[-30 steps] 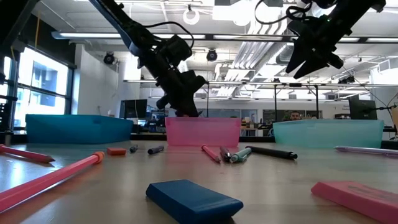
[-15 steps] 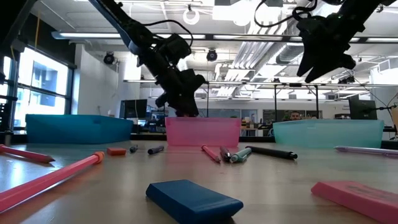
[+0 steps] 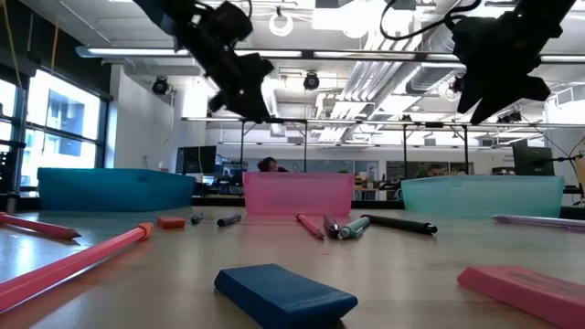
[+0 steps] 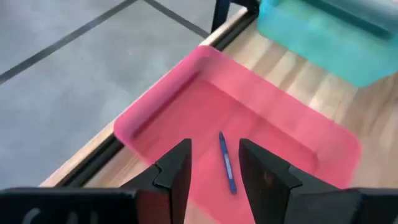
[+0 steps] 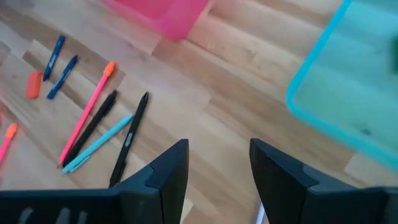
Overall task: Sort crayons/erasers/pens/pencils in bins
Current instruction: Put the pink pen into the orange bin
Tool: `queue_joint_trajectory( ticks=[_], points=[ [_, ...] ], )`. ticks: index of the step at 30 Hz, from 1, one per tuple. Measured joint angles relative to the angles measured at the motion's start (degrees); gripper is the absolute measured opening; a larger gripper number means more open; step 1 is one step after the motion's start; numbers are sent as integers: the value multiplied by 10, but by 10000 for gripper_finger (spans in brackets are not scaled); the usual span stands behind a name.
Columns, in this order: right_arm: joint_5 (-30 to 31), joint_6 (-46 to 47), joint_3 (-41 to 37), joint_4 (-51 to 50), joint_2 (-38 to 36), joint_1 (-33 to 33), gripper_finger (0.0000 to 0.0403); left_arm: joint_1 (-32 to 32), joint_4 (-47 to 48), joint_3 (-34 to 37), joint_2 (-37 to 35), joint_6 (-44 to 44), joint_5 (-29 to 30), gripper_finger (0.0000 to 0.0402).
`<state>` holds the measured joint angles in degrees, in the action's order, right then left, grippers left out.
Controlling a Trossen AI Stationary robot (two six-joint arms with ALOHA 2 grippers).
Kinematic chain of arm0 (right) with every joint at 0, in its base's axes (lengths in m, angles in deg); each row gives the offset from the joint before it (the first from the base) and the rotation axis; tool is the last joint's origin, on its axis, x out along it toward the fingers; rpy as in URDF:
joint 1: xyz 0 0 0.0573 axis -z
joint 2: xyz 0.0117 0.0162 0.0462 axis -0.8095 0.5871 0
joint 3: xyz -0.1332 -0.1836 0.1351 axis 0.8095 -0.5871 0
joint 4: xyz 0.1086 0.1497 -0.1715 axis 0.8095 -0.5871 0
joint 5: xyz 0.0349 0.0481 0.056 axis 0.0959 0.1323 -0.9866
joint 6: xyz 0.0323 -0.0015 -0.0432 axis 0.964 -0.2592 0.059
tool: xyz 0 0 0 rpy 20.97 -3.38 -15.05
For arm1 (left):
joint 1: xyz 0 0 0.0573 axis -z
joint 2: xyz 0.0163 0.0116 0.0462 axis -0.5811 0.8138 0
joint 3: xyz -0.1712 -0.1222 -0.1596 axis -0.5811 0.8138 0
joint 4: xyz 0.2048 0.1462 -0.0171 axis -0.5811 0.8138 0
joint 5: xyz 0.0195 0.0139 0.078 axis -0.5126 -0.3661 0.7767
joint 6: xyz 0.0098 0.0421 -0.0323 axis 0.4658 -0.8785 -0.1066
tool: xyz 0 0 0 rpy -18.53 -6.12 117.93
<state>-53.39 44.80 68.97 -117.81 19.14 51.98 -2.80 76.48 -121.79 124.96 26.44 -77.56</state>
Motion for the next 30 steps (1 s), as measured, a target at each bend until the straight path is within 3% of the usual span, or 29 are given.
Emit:
queue_joint_trajectory(
  ticks=[7,13,21,30],
  points=[
    [7,26,0,-34,0,-38,161,18,110,0,-54,-28,-7,115],
    [8,33,-7,-54,0,-51,161,47,207,2,-59,-36,-7,115],
    [-70,115,-77,-47,0,-51,161,116,210,36,-58,11,-8,115],
    [-100,139,-90,-32,22,-51,161,157,202,45,-58,24,-5,115]
  ],
)
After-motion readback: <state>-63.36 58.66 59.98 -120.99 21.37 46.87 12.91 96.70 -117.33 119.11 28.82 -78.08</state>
